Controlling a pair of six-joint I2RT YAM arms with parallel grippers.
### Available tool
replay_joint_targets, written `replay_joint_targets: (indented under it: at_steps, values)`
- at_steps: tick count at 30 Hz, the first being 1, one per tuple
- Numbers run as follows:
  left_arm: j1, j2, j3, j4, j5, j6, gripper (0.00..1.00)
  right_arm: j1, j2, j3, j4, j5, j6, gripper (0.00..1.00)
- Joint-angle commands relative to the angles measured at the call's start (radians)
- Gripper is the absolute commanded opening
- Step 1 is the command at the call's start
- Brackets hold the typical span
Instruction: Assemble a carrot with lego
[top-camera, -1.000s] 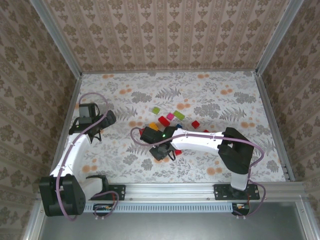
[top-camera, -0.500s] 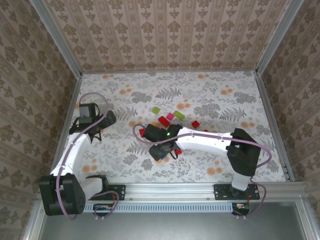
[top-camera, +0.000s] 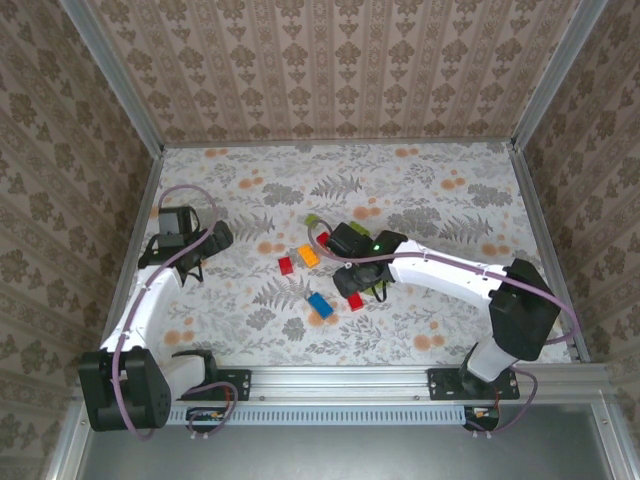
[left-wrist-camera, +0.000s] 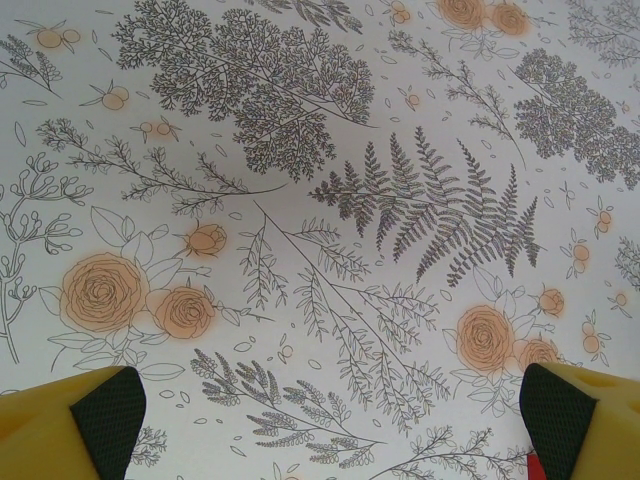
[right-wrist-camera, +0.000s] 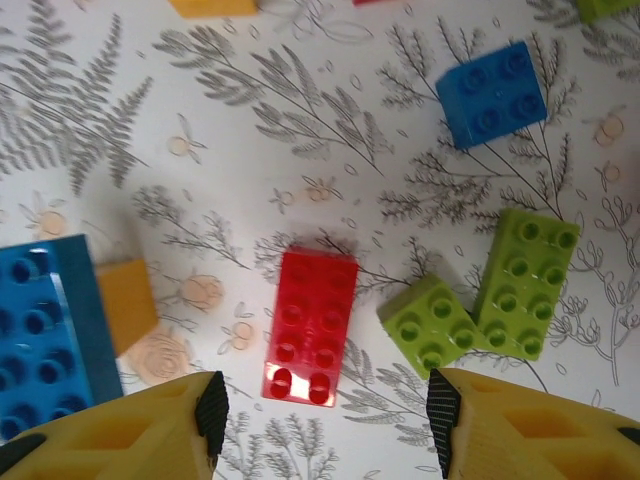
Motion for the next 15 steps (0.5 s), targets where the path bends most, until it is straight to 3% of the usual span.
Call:
replay_joint_targets:
  at_steps: [1,15]
  values:
    - [0.009,-0.002,0.005,0.009,0.010,0.016,1.00,-0.001,0.049,-0.019,0.018,-0.018,-0.012,0.58]
    - [0.007,-0.001,0.008,0.009,0.011,0.016,1.00,-0.004,0.192,-0.021,0.078,-0.043,-0.001,0.55]
